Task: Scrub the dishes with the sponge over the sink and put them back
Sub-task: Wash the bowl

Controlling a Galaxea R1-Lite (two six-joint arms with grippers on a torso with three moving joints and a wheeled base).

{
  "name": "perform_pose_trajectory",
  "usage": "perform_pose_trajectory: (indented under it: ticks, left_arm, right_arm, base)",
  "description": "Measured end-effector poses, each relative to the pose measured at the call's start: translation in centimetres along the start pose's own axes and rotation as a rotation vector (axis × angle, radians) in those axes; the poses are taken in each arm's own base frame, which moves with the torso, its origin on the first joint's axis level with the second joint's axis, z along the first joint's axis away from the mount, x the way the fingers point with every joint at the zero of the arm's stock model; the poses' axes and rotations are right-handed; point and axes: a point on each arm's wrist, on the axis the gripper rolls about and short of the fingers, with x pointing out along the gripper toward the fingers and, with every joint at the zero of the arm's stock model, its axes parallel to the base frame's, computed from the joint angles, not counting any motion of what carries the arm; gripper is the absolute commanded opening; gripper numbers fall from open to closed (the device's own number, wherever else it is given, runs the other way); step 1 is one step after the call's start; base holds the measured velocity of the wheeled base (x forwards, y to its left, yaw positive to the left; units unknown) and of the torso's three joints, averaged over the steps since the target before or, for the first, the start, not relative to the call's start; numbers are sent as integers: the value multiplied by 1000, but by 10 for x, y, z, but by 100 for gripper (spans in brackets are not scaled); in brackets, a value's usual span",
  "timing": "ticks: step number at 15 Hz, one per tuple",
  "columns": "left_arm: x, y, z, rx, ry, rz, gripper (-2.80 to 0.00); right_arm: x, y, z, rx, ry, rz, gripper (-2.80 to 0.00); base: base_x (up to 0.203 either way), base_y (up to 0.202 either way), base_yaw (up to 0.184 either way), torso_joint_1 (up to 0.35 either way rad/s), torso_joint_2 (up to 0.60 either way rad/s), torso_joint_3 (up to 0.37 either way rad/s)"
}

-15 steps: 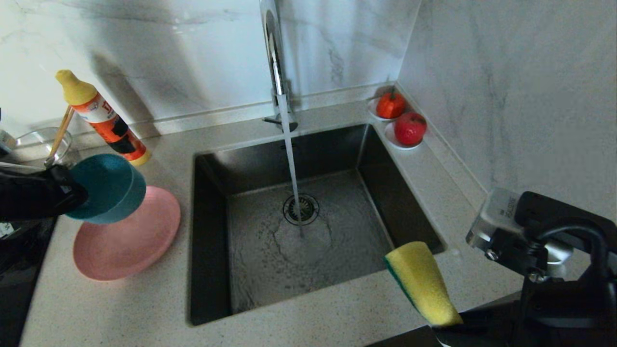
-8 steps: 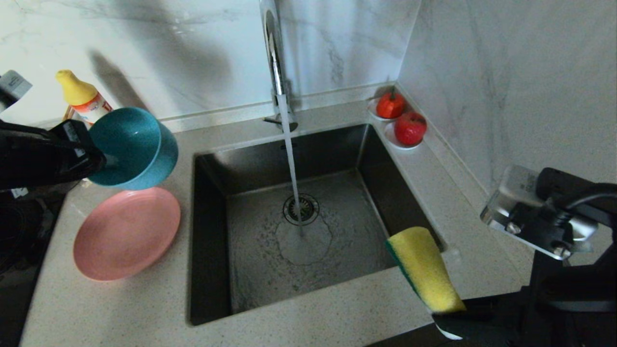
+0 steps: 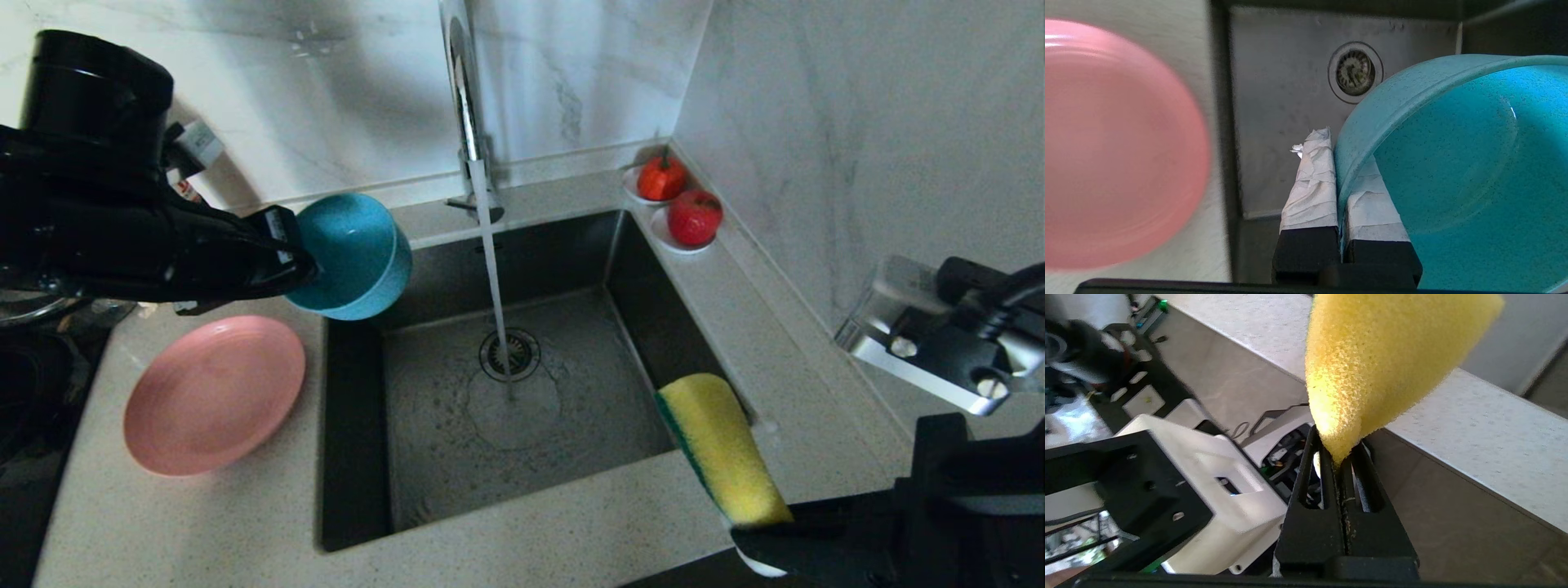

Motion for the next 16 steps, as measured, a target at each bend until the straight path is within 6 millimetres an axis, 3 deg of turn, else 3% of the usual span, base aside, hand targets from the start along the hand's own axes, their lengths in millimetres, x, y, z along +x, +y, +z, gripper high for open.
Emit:
perform_pose_trajectory:
  ticks: [9, 16]
  left_arm:
    - [75, -31, -25, -38, 91, 8, -280]
    - [115, -46, -36, -42, 137, 11, -280]
  right_arm:
    - [1, 2, 0, 26, 15, 33, -280]
    - [5, 5, -1, 18, 27, 38, -280]
  base:
    - [0, 0, 0, 0, 0, 0]
    - [0, 0, 0, 0, 0, 0]
